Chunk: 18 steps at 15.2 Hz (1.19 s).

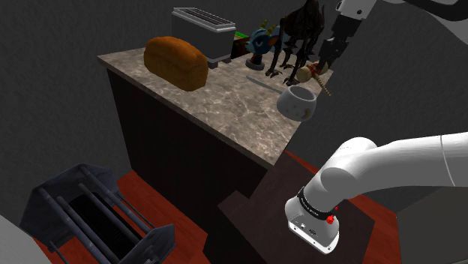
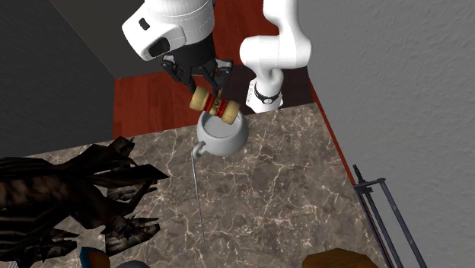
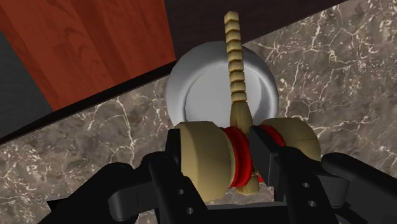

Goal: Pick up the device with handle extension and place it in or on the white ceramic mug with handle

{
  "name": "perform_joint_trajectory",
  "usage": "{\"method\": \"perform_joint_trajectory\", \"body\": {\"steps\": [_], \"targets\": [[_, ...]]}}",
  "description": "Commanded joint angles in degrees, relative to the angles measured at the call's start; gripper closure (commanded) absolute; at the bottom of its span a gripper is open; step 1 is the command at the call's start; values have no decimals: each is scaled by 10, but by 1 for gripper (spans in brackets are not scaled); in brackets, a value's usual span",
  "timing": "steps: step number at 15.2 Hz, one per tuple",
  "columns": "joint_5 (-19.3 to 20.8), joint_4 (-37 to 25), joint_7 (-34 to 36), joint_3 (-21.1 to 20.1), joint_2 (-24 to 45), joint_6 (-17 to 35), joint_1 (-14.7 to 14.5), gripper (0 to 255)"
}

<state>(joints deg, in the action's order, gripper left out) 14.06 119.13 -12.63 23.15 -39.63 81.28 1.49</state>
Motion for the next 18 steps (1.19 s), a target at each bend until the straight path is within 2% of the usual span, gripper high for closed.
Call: {"method": "perform_joint_trajectory", "body": {"steps": [1, 6, 10, 18], "targets": [[0, 0, 0, 0, 0, 0, 0, 0], [0, 0, 0, 0, 0, 0, 0, 0], [-11, -101, -9, -5, 36, -65, -8, 0], [-11, -101, -9, -5, 36, -65, -8, 0]]}}
